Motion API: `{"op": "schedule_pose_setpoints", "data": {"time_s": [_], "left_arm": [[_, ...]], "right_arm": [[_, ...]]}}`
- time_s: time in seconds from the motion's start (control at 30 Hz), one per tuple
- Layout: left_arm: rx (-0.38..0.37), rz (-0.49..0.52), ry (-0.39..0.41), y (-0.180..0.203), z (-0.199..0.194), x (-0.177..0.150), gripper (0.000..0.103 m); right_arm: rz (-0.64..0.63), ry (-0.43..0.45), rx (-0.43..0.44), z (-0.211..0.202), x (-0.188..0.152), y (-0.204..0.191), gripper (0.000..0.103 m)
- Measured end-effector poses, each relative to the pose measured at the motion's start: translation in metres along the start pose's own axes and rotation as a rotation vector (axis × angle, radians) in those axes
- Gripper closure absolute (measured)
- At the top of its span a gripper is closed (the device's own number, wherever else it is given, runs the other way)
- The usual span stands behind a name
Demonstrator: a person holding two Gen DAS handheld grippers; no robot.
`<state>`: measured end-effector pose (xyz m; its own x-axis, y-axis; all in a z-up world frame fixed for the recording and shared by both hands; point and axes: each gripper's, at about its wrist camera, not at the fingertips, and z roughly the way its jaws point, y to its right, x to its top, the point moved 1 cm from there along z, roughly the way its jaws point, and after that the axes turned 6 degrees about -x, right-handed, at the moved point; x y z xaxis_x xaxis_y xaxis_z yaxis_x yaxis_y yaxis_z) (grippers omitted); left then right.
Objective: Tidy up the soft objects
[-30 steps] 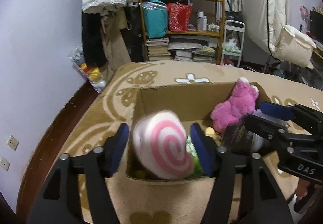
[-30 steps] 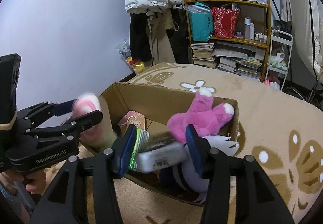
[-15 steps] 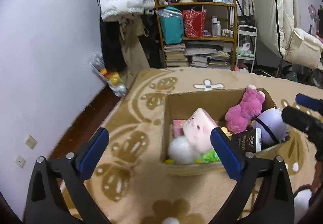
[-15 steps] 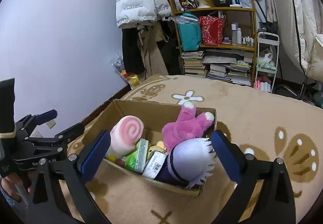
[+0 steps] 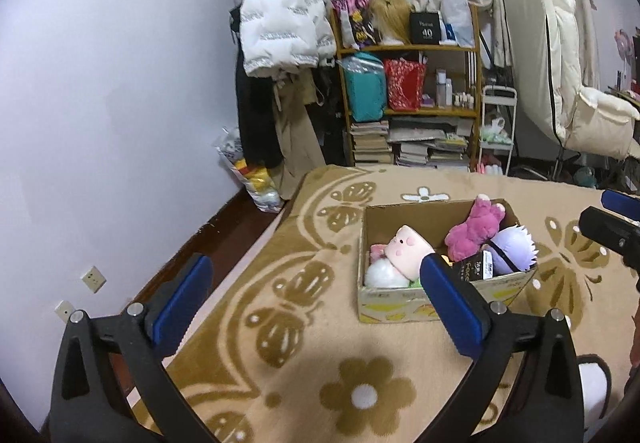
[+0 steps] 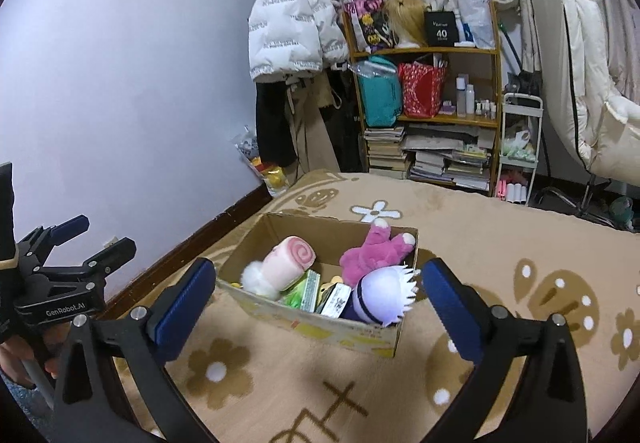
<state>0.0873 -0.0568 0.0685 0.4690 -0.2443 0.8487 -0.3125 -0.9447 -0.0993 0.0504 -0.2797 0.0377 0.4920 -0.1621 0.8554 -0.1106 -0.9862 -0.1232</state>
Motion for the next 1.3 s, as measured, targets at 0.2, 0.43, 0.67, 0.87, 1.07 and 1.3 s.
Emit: {"op": "schedule_pose_setpoints", "data": {"time_s": [0.2, 0.43, 0.67, 0.87, 1.07, 1.3], "left_arm": [[0.009, -0.015, 0.016, -0.011, -0.035, -0.012, 0.0], [0.018, -0.017, 0.026, -0.011, -0.063, -0.035, 0.0], [0.044, -0.024, 0.019, -0.01, -0.069, -0.057, 0.0], [0.08, -0.033, 0.041, -0.01, -0.063, -0.076, 0.0], [0.063, -0.015, 0.038, -0.007, -0.054, -0.087, 0.0], [0.051, 0.006, 0.022, -0.002, -0.04, -0.095, 0.0]], "right_arm": [[0.003, 0.026, -0.01, -0.04, -0.01, -0.004, 0.0], [0.006, 0.027, -0.027, -0.065, -0.028, -0.006, 0.0], [0.026, 0.01, -0.042, -0.071, -0.051, 0.0, 0.0], [0.037, 0.027, -0.045, -0.068, -0.066, 0.005, 0.0], [0.013, -0.017, -0.102, -0.05, -0.081, 0.012, 0.0], [0.009, -0.056, -0.106, -0.037, -0.09, 0.013, 0.0]]}}
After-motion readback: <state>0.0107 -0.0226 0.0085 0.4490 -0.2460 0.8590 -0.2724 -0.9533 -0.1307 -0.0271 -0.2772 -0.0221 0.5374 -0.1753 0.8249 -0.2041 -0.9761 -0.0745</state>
